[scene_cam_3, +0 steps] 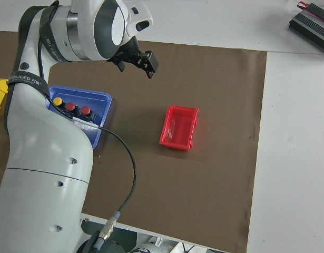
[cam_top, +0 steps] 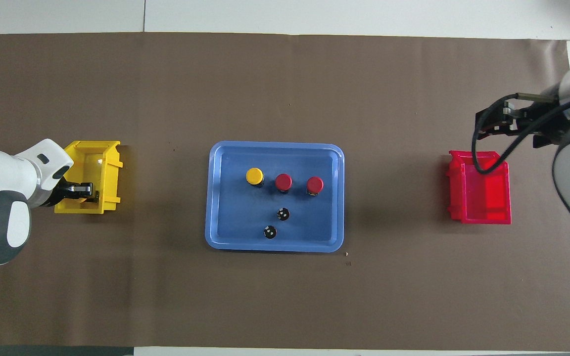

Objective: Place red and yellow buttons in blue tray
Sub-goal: 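Withdraw the right gripper while the left gripper grasps another yellow button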

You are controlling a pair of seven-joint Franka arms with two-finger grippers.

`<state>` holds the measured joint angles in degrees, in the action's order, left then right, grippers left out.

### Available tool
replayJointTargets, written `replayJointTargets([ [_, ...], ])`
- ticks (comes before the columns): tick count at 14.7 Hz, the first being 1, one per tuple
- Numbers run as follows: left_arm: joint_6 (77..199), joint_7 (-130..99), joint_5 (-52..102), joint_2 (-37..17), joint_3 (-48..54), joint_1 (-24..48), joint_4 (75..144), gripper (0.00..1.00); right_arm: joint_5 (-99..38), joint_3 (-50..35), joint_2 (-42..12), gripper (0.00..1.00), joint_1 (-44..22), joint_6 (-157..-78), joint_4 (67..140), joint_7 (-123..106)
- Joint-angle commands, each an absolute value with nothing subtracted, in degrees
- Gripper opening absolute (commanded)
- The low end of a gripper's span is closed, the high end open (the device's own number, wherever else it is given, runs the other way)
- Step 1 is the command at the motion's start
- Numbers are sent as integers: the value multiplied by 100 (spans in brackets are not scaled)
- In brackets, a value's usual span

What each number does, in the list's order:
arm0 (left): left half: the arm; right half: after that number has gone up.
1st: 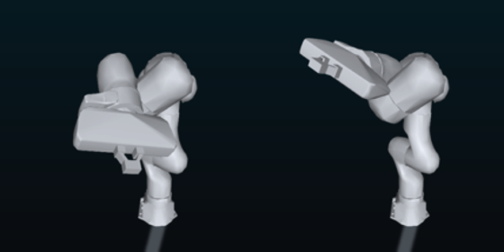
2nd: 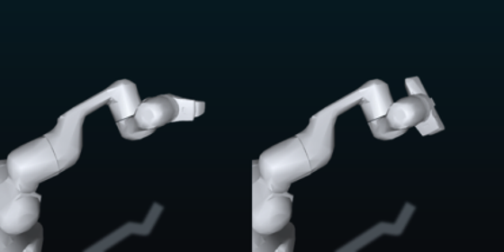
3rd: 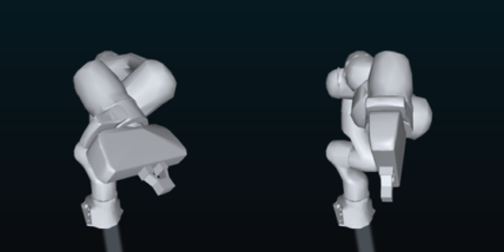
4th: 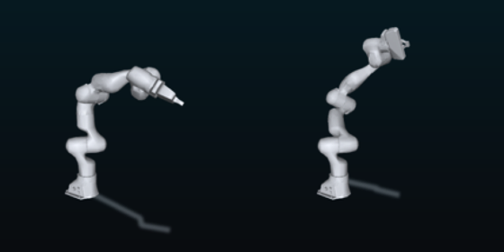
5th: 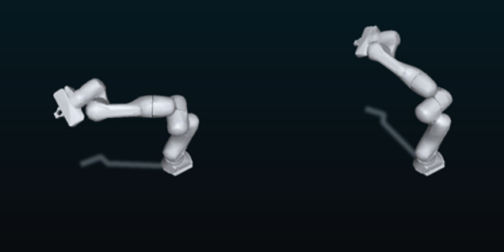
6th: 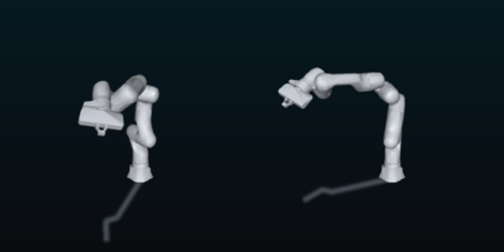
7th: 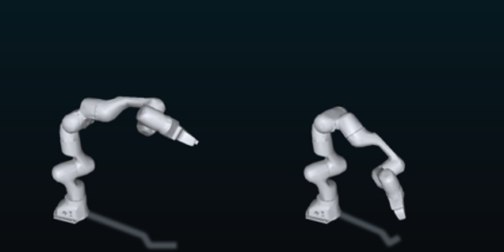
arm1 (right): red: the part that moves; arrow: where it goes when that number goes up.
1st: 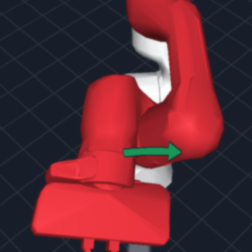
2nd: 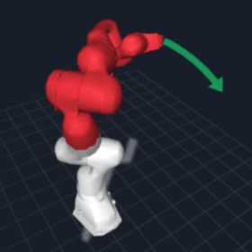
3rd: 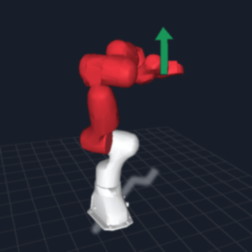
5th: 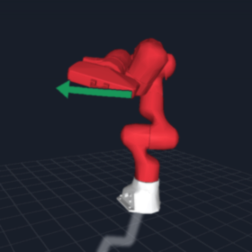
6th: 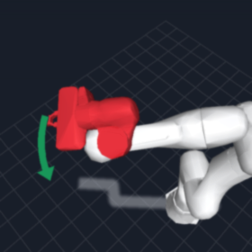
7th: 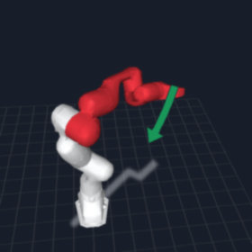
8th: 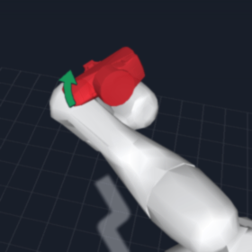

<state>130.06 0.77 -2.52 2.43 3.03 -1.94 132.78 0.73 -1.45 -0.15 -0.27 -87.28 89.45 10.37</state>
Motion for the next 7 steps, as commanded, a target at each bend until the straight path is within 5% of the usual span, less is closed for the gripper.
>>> replayJointTargets([
  [1,12301,53,-220,229,334,-194,12616,1,26,-220,26,100,385,-8131,8676,293],
  [4,10200,-514,-194,-201,422,199,10596,1,105,-194,35,100,693,-7963,8640,-88],
  [7,11070,-2158,-9,-203,422,1192,10992,1,114,-185,79,100,791,-7963,8683,-114],
])
